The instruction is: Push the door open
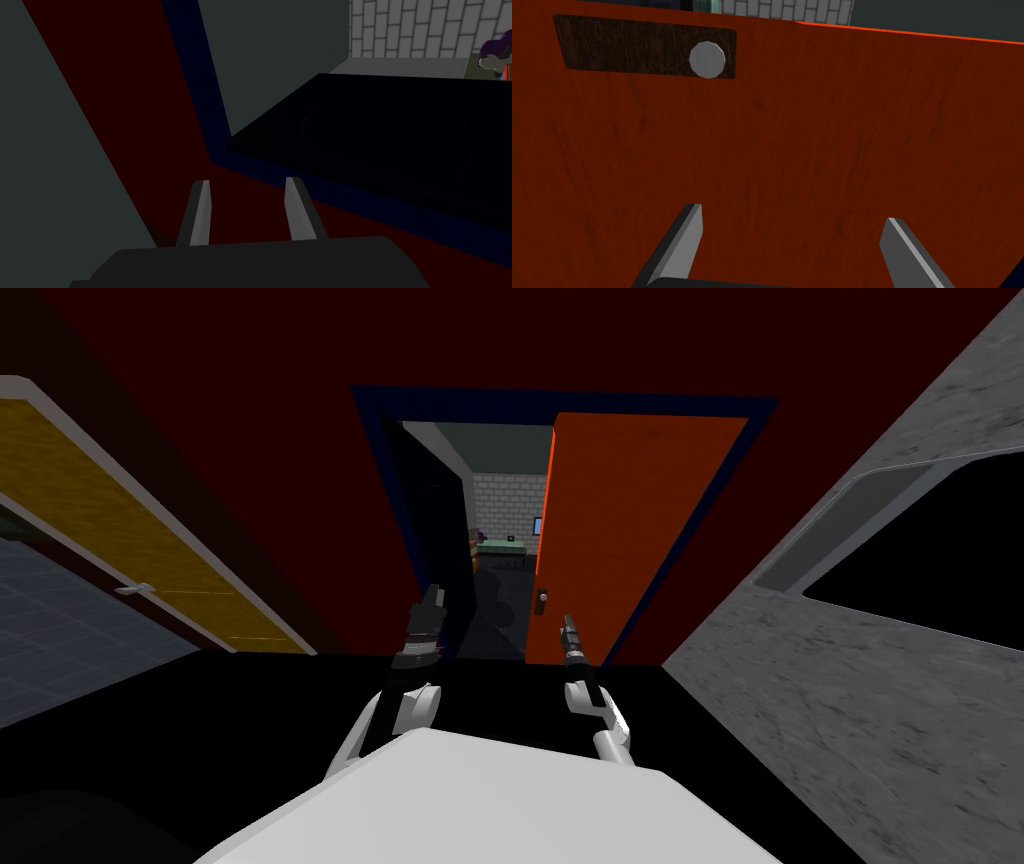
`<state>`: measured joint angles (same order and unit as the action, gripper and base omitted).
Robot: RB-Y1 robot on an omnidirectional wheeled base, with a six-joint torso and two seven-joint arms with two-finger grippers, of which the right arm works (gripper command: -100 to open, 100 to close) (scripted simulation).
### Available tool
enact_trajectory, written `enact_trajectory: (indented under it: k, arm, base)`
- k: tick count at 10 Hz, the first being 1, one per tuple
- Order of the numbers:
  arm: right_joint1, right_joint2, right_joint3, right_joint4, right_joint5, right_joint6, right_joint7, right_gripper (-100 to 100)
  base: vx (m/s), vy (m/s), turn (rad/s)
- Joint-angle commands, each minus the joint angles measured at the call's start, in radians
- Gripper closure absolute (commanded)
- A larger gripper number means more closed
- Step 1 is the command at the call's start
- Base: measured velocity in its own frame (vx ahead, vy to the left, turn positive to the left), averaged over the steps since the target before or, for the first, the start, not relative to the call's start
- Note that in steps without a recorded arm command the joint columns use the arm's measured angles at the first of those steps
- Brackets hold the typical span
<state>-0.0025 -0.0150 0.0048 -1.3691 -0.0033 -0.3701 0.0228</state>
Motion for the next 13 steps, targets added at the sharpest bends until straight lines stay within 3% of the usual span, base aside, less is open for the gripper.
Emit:
enact_trajectory:
  k: [1, 11, 12, 13]
  arm:
    - [-0.022, 0.010, -0.001, 0.037, 0.003, 0.010, 0.004, -100]
    - [-0.150, 0.058, -0.014, 0.250, 0.014, 0.057, 0.009, -100]
    - [-0.145, 0.051, -0.014, 0.240, 0.012, 0.052, 0.007, -100]
    - [-0.149, 0.019, -0.017, 0.248, 0.011, 0.051, 0.007, -100]
  base:
    - [0.106, -0.035, 0.032]
    - [0.110, -0.026, 0.025]
    - [0.079, -0.023, 0.011]
    - [0.116, 0.007, 0.023]
